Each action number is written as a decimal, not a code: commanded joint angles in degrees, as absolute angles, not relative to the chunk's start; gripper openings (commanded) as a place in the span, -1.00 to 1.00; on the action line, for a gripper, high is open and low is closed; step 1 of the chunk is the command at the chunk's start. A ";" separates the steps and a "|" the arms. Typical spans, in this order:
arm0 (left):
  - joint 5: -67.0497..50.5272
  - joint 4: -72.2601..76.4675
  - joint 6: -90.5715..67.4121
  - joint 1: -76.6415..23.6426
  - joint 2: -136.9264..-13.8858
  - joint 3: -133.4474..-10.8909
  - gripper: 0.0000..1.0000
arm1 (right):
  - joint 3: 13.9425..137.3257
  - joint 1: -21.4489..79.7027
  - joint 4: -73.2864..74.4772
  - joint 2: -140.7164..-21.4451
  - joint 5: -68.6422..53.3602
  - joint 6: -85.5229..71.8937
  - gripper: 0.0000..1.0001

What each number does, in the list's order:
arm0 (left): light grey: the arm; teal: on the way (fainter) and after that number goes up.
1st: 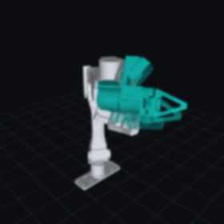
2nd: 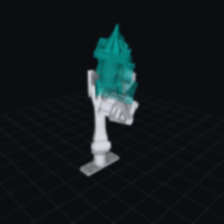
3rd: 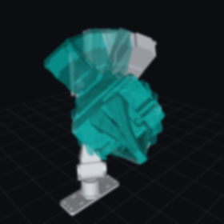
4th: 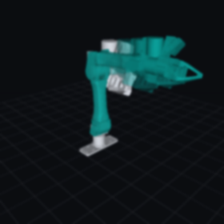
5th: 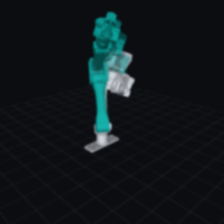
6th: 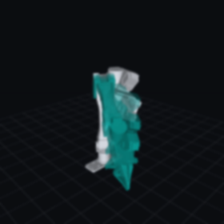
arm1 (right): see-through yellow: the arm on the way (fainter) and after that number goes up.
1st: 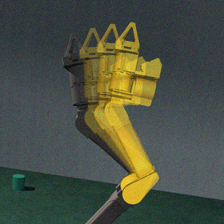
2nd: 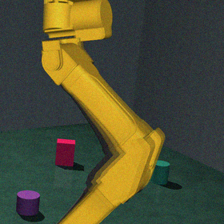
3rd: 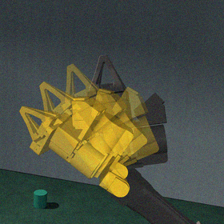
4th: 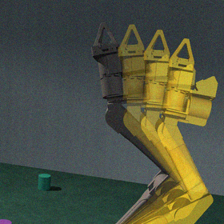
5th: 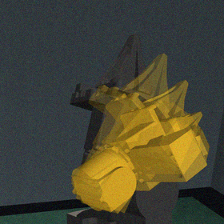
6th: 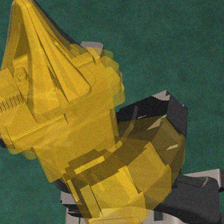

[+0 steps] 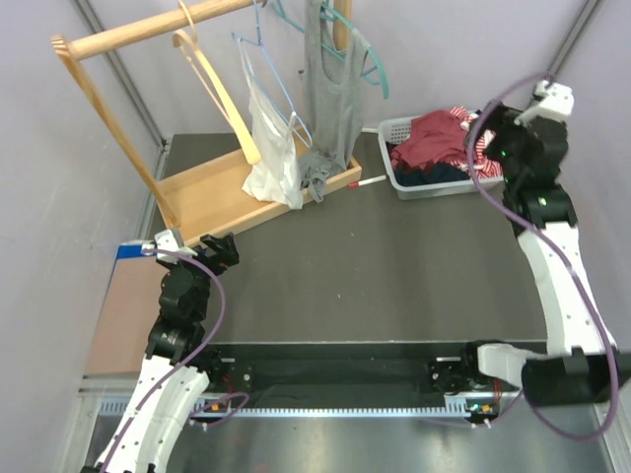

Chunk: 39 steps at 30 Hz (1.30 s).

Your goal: Place the tank top on the hanger

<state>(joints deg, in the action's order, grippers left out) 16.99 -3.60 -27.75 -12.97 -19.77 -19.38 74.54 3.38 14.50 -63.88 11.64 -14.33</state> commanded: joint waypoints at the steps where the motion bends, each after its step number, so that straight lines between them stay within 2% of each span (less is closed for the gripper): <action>1: 17.05 -0.53 -27.51 -13.18 -19.25 -18.90 0.98 | 81.03 3.78 15.39 -74.42 10.10 -13.45 0.99; 6: 17.14 -0.79 -27.60 -13.18 -18.81 -18.55 0.98 | 86.13 3.78 9.24 -86.56 11.86 -13.71 0.99; 11: 16.26 -0.62 -27.51 -13.18 -18.72 -18.37 0.98 | 87.71 3.69 2.48 -95.42 16.78 -14.50 0.86; 20: 17.84 -1.67 -27.51 -13.18 -17.76 -18.90 0.98 | 96.14 3.60 0.70 -111.16 20.74 -14.94 0.79; 35: 17.05 -0.44 -27.60 -13.18 -19.60 -18.19 0.98 | 103.71 2.64 2.20 -121.55 23.64 -15.38 0.79; 39: 17.14 -0.44 -27.69 -13.18 -19.60 -18.02 0.98 | 104.24 2.37 2.20 -122.61 22.94 -15.21 0.72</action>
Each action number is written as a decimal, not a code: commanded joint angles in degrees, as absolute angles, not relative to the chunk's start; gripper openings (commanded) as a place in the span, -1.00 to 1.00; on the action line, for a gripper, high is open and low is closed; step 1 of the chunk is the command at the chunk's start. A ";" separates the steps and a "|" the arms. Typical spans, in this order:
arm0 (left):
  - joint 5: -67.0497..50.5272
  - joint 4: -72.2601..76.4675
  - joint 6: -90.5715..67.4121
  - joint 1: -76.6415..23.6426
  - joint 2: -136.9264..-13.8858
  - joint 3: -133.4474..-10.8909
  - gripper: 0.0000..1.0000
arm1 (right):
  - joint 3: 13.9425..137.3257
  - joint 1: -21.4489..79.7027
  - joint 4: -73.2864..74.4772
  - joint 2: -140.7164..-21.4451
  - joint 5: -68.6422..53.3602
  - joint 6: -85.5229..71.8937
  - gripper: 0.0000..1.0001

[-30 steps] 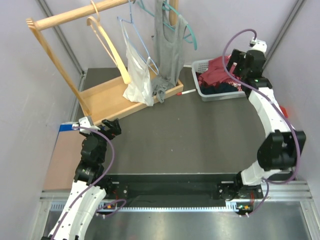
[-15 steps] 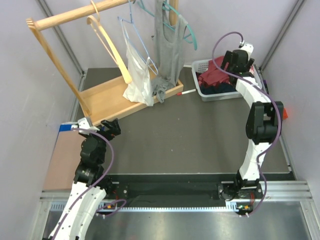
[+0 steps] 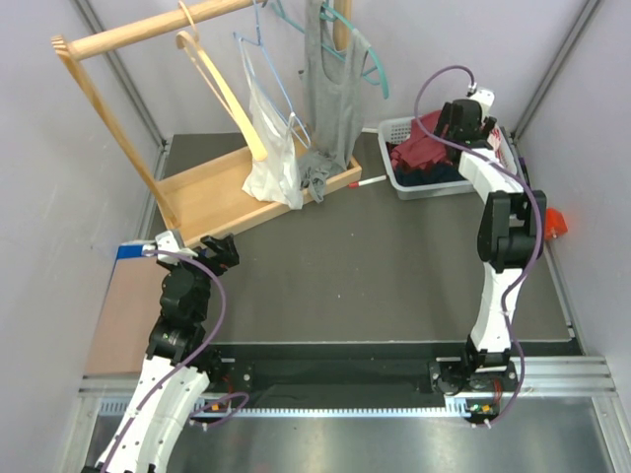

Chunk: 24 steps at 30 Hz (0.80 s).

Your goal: Place the tank top on the hanger

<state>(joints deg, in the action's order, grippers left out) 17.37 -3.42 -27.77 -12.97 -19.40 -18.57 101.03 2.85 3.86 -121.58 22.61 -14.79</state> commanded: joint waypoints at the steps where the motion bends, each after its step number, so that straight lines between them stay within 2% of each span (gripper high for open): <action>1: 17.05 -0.44 -27.60 -13.18 -19.60 -18.02 0.98 | 104.50 2.37 2.37 -122.87 22.94 -15.21 0.72; 6: 17.14 -0.53 -27.68 -13.18 -19.86 -17.93 0.98 | 105.56 2.11 3.16 -124.63 22.59 -15.21 0.65; 9: 17.14 -0.44 -27.69 -13.18 -20.12 -17.75 0.98 | 105.82 2.02 3.34 -124.98 20.93 -15.20 0.40; 14: 16.88 1.30 -27.69 -13.18 -20.65 -17.58 0.98 | 106.08 1.93 2.99 -124.72 17.41 -15.29 -0.19; 15: 16.79 1.32 -27.69 -13.18 -20.83 -17.58 0.98 | 106.17 1.93 2.99 -124.72 17.05 -15.29 -0.36; 16: 16.79 1.23 -27.60 -13.18 -20.83 -17.67 0.98 | 106.61 2.02 3.08 -124.54 16.09 -15.03 -0.78; 17: 16.79 1.23 -27.51 -13.18 -21.09 -17.75 0.98 | 106.70 1.93 3.16 -124.37 15.56 -14.94 -0.93; 18: 16.79 1.14 -27.51 -13.18 -21.18 -17.75 0.98 | 106.79 1.93 3.16 -124.02 15.03 -14.94 -1.00; 24: 16.70 0.88 -27.60 -13.18 -20.83 -17.84 0.98 | 106.17 1.93 2.99 -118.84 11.43 -15.73 -1.00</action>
